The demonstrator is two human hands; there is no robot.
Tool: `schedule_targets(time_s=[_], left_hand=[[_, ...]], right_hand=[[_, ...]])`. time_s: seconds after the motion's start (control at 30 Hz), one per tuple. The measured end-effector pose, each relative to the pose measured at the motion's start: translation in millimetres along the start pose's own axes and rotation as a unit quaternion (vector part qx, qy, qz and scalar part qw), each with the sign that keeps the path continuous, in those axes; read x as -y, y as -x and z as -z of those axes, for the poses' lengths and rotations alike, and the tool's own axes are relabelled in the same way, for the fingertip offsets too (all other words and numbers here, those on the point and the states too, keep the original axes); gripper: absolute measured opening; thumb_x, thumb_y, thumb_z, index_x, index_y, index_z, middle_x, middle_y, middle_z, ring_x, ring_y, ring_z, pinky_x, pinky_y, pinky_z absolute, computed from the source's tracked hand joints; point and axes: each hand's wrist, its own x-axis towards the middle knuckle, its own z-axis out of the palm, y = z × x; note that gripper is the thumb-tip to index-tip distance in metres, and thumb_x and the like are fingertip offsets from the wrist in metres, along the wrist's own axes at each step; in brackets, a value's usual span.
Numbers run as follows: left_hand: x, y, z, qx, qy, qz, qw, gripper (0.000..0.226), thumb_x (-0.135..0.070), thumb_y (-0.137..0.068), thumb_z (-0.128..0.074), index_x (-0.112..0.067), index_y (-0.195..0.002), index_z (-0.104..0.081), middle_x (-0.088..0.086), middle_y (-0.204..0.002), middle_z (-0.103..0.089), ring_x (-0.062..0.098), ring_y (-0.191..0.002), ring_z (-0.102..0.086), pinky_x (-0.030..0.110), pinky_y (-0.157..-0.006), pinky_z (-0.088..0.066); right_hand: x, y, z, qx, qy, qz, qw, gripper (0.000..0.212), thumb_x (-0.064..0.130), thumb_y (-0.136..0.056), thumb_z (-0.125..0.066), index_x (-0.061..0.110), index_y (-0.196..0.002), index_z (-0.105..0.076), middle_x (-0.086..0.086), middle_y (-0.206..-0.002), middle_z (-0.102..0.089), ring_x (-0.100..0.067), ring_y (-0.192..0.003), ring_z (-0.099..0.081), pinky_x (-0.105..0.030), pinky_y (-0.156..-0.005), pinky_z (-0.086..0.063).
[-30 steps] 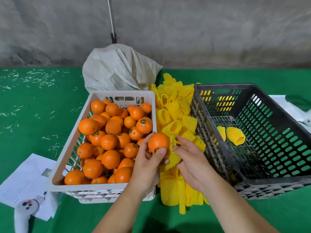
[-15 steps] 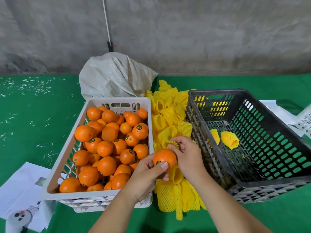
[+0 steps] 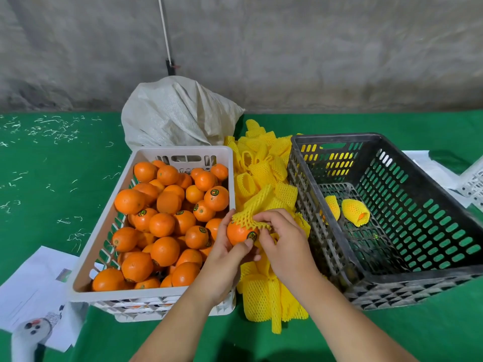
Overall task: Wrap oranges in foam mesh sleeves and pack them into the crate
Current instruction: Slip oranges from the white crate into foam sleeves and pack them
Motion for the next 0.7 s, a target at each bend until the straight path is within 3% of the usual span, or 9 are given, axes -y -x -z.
schedule_targets(time_s=[0.07, 0.13, 0.2, 0.27, 0.4, 0.53, 0.63, 0.7], left_hand=[[0, 0, -2, -0.008, -0.038, -0.007, 0.999, 0.094, -0.032, -0.087, -0.084, -0.047, -0.159, -0.026, 0.005, -0.128, -0.072, 0.03, -0.108, -0.068, 0.044, -0.09, -0.056], [-2, 1, -8, -0.033, -0.038, -0.03, 0.998, 0.094, -0.037, -0.082, -0.089, -0.04, -0.157, -0.032, 0.012, -0.128, -0.071, 0.033, -0.112, -0.068, 0.051, -0.093, -0.058], [-4, 2, -9, -0.064, 0.016, -0.049, 0.997, 0.083, -0.031, -0.08, -0.091, -0.03, -0.147, -0.041, 0.02, -0.132, -0.066, 0.038, -0.118, -0.067, 0.057, -0.097, -0.056], [-6, 1, -8, -0.05, 0.055, -0.041, 0.996, 0.071, -0.023, -0.082, -0.084, -0.027, -0.14, -0.043, 0.021, -0.133, -0.064, 0.038, -0.12, -0.066, 0.054, -0.094, -0.056], [0, 1, -3, 0.003, -0.001, -0.016, 1.0, 0.069, -0.015, -0.087, -0.073, -0.033, -0.142, -0.037, 0.01, -0.116, -0.07, 0.032, -0.097, -0.068, 0.043, -0.083, -0.06], [6, -1, -3, -0.047, -0.048, -0.058, 0.996, 0.065, -0.031, -0.09, -0.084, -0.043, -0.143, -0.05, 0.01, -0.099, -0.072, 0.028, -0.073, -0.064, 0.041, -0.068, -0.057], [12, -5, -3, -0.12, -0.049, -0.105, 0.986, 0.052, -0.035, -0.085, -0.088, -0.032, -0.131, -0.063, 0.019, -0.102, -0.071, 0.033, -0.087, -0.06, 0.052, -0.08, -0.05], [13, -8, -3, -0.152, -0.028, -0.123, 0.98, 0.041, -0.026, -0.084, -0.082, -0.029, -0.121, -0.065, 0.018, -0.105, -0.071, 0.032, -0.092, -0.062, 0.055, -0.085, -0.049]], right_hand=[[1, 0, 3, -0.009, -0.001, 0.003, 1.0, 0.026, 0.0, -0.094, -0.063, 0.018, -0.11, -0.073, 0.008, -0.11, -0.062, -0.001, -0.099, -0.059, -0.013, -0.083, -0.047], [5, 2, 6, 0.0, -0.026, 0.027, 0.999, 0.023, 0.003, -0.094, -0.065, 0.02, -0.107, -0.072, 0.01, -0.107, -0.062, 0.004, -0.091, -0.061, -0.008, -0.073, -0.047], [12, 4, 4, 0.035, -0.047, 0.062, 0.996, 0.019, 0.015, -0.094, -0.064, 0.027, -0.107, -0.07, 0.018, -0.107, -0.06, 0.001, -0.088, -0.063, -0.014, -0.071, -0.052], [14, 4, 2, 0.05, -0.059, 0.068, 0.995, 0.019, 0.022, -0.094, -0.06, 0.03, -0.11, -0.068, 0.024, -0.109, -0.056, -0.006, -0.093, -0.063, -0.029, -0.073, -0.059], [-1, -3, 2, 0.028, -0.061, -0.001, 0.998, 0.029, 0.002, -0.093, -0.062, 0.018, -0.115, -0.071, 0.017, -0.113, -0.054, -0.008, -0.101, -0.06, -0.04, -0.085, -0.056], [-4, -3, 11, -0.008, -0.003, 0.019, 1.0, 0.025, 0.002, -0.091, -0.063, 0.017, -0.106, -0.074, 0.009, -0.107, -0.059, -0.007, -0.1, -0.06, -0.029, -0.085, -0.052], [9, 6, 8, -0.032, 0.032, 0.13, 0.991, 0.021, 0.01, -0.088, -0.058, 0.015, -0.102, -0.073, 0.009, -0.104, -0.056, -0.008, -0.097, -0.058, -0.015, -0.082, -0.046], [14, 15, 1, -0.036, 0.039, 0.164, 0.985, 0.027, 0.011, -0.087, -0.056, 0.016, -0.109, -0.071, 0.007, -0.109, -0.054, -0.012, -0.103, -0.057, -0.019, -0.088, -0.046]])
